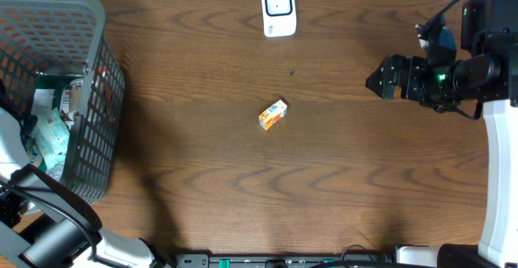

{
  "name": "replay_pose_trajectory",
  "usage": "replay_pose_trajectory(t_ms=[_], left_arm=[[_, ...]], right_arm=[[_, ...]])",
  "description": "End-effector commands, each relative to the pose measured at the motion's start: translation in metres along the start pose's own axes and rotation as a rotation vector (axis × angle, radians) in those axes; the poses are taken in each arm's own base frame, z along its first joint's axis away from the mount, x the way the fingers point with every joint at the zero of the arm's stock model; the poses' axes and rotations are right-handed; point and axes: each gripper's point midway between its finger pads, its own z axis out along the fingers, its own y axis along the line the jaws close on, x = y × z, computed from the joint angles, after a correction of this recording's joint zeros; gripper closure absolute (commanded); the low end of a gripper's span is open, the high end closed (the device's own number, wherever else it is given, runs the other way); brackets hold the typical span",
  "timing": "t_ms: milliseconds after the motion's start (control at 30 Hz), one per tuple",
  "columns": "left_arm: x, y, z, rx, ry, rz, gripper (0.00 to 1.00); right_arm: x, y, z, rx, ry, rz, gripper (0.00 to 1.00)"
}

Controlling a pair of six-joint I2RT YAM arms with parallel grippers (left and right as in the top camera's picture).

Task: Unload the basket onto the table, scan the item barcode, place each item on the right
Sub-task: 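Reach the left gripper into the basket and grasp the green-lidded jar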

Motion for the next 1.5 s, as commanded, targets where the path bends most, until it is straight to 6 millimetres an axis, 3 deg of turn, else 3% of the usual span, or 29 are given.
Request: replay_pose_trajectory(t_ms=[0,300,533,800,1067,1267,1467], left_arm=[[-0.01,0.007,-0.005,-0.026,-0.047,-0.014,0.24],[0.003,0.006,0.018,-0.061,0.002,0.02,0.21],[-0.004,0.011,0.021,-0.1,-0.033,0.036,0.2],[0.002,0.007,0.036,-0.098,-0.027,0.075,0.21],[0.006,0.001,0.036,-0.06,-0.003,0.073,0.39],[0.0,-0.003,0.019,-0.008,-0.021,0.056,0.46],[-0.02,-0.001,-0.02,0.058,-0.102,0.008,0.47]], right_arm=[[-0.001,0.007,-0.003,-0.015,-0.009,-0.006,0.01],[-0.001,0.007,-0.003,-0.015,-0.009,-0.006,0.01],[-0.001,0.007,-0.003,-0.015,-0.009,-0.006,0.01],[-0.001,0.007,-0.003,-0.015,-0.009,-0.006,0.01],[-0.001,0.007,-0.003,-0.015,-0.009,-0.006,0.01],[-0.001,0.007,-0.003,-0.015,-0.009,-0.006,0.01],[-0.001,0.007,-0.003,-0.015,-0.009,-0.006,0.01]])
